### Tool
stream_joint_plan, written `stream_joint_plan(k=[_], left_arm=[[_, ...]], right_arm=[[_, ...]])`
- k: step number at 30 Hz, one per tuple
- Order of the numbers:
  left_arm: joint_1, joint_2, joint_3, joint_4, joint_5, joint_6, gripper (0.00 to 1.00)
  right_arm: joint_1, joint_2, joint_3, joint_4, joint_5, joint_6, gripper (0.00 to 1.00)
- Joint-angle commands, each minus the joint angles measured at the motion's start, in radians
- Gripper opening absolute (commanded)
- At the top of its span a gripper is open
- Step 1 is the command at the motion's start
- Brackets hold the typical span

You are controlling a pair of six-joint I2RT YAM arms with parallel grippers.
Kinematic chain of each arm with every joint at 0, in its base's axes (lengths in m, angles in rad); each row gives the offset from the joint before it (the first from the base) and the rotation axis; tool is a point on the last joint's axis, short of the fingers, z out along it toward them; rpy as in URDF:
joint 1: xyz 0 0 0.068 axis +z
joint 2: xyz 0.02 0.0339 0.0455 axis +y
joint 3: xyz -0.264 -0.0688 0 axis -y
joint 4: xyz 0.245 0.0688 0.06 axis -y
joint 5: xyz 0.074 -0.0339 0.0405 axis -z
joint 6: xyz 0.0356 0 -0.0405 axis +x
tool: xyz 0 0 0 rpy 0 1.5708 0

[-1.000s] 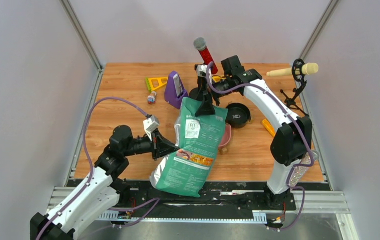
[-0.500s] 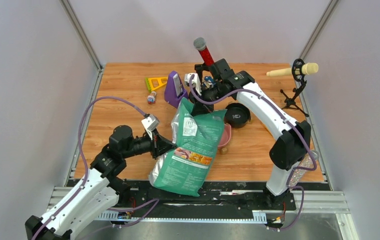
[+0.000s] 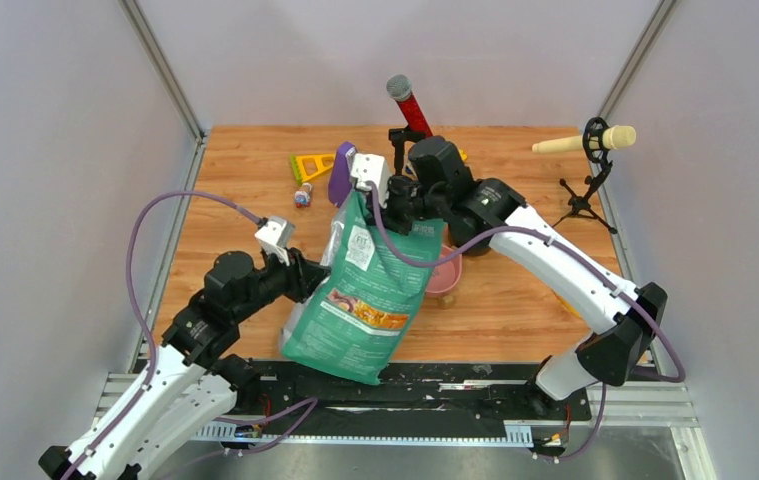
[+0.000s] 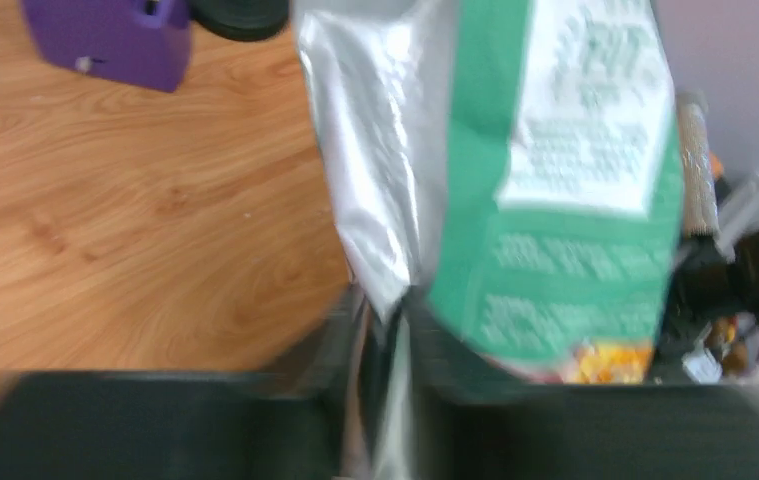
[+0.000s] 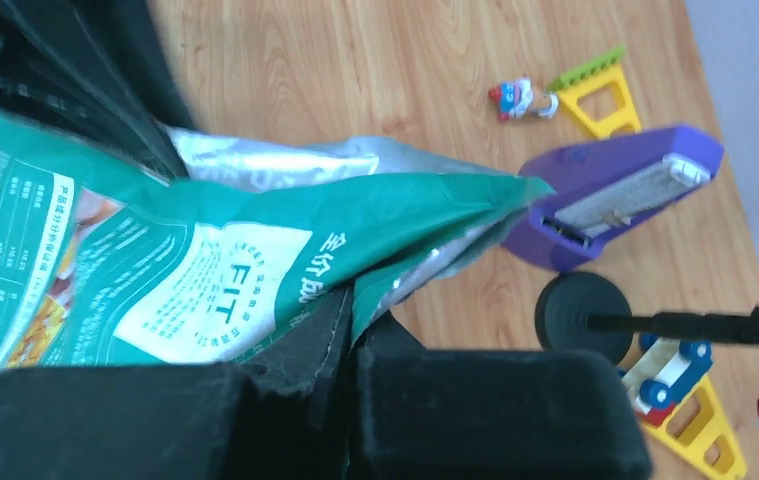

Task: Serve the pet food
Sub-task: Adjust the pet food bag at the center of the board.

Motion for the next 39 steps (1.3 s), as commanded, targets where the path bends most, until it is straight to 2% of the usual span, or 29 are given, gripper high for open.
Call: stream_joint_plan(k=[1,2,4,8,10,19,28,35,39], left_arm=[[0.007,0.002,0.105,0.197,-0.291,-0.085,0.57],[0.006,0.006,0.114,0.182,-0.344,-0.094,0.79],[0.007,0.006,0.131,0.107,-0.427,-0.119,0.98],[0.007,-0.016,0.166,-0.009,-0.587,-0.162,1.0],[0.008,-0.04,0.178,-0.04,-0.609,-0.171,1.0],[0.006,-0.133,0.175,-0.08,-0.564,-0.188,1.0],[0.007,-0.133,0.164,-0.093,-0.473,-0.178,1.0],[0.007,-0.127,0.107,-0.04,-0.362,-0.183,1.0],[0.007,-0.118,0.108,-0.043,-0.327,-0.159,1.0]], right_arm=[[0.104,-0.062,0.111,0.346,0.045,-0.047,0.0],[0.107,-0.054,0.126,0.345,0.055,-0.043,0.0],[0.107,-0.042,0.155,0.338,0.064,-0.03,0.0],[0.111,-0.021,0.236,0.303,0.125,0.056,0.0],[0.111,-0.008,0.286,0.287,0.186,0.099,0.0],[0.119,0.043,0.454,0.281,0.445,0.143,0.0],[0.126,0.068,0.497,0.283,0.605,0.126,0.0],[0.126,0.053,0.444,0.282,0.624,0.154,0.0],[0.127,0.079,0.478,0.284,0.659,0.196,0.0]])
